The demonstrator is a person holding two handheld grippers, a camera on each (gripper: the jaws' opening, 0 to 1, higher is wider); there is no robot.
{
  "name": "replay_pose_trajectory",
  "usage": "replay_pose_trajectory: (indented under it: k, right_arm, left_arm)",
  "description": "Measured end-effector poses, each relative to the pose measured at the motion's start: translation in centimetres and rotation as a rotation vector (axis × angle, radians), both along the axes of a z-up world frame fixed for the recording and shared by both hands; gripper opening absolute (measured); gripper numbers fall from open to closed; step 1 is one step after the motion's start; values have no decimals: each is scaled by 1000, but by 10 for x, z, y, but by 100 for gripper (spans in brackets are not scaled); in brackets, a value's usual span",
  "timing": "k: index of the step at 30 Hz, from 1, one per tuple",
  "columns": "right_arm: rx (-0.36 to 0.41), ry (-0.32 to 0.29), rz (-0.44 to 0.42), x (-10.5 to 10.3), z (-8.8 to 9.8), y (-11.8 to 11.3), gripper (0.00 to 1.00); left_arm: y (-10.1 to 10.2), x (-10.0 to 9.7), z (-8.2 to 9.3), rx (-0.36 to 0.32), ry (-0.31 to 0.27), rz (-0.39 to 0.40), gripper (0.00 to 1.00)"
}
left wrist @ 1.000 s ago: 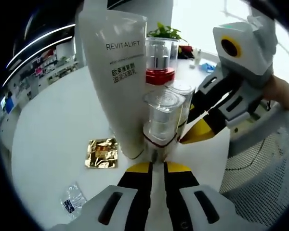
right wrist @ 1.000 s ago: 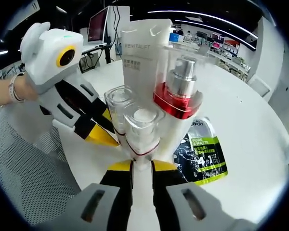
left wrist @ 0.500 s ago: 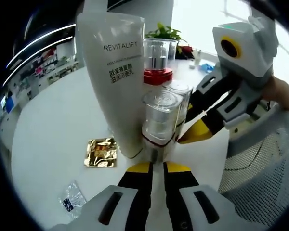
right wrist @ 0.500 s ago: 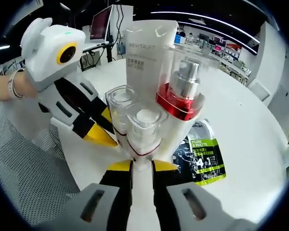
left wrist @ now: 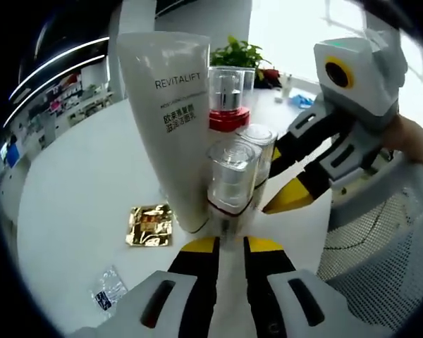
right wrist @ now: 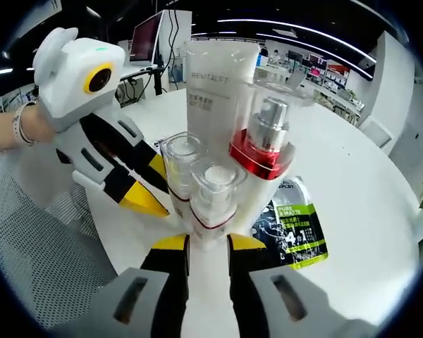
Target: Arrange the skincare products in the storage area until every visible bottle or jar stands upright without overlapping.
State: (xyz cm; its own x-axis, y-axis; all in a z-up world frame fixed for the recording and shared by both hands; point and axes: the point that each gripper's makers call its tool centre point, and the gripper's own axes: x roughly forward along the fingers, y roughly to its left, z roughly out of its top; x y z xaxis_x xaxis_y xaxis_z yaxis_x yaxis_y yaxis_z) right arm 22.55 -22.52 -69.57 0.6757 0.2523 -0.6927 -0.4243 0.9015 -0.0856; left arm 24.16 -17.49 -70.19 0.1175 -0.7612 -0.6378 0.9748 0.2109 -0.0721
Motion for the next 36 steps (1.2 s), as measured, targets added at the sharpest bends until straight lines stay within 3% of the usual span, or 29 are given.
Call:
replay_pose_trajectory:
  k: [11, 36]
  right_arm:
    - [12, -35, -18, -4, 14, 1, 30]
    - [15, -84, -45, -8, 53, 7, 59]
  left_arm:
    - [11, -5, 15, -9, -36, -36, 22]
    - [54, 14, 52, -26, -99, 26, 49]
